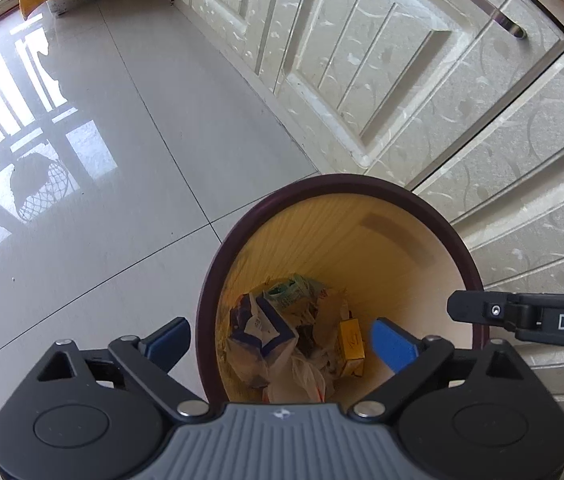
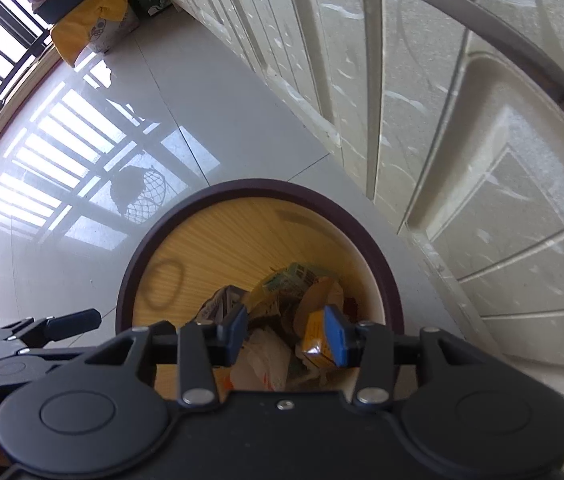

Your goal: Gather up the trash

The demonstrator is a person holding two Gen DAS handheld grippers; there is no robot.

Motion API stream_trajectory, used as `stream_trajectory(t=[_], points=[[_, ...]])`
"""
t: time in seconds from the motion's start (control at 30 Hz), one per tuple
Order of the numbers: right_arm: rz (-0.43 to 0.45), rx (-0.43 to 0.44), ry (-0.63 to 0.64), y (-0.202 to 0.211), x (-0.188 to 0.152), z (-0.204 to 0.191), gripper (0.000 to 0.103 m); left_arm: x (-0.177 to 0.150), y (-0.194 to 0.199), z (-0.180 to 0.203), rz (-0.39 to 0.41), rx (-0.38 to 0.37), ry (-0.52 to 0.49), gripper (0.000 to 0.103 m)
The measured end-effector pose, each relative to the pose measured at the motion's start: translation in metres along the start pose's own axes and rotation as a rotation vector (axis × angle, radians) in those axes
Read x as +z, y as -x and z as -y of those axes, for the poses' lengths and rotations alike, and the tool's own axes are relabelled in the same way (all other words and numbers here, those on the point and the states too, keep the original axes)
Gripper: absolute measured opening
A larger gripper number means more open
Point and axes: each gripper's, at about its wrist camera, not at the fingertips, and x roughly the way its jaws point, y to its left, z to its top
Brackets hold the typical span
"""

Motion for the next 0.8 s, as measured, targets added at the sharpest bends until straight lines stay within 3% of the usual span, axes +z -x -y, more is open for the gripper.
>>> stream_trajectory(t=[0.23,0.37,0.8], points=[[0.007,-0.012,0.053,0.024,-0.010,0.007,0.055,-0.005,0.022,0.008,0.005,-0.025,0.014,0.103],[0.053,-0.007,0.068,0.048,-0.013,0.010,0.070,-0.007,0.038,0.011,0.002,-0.020,0.016,0.103],[0.251,-0.015,0.143,0.133,-0.016,-0.005,0.090,-0.012,0.121,0.018,0.111,0.015,0.002,0.103]])
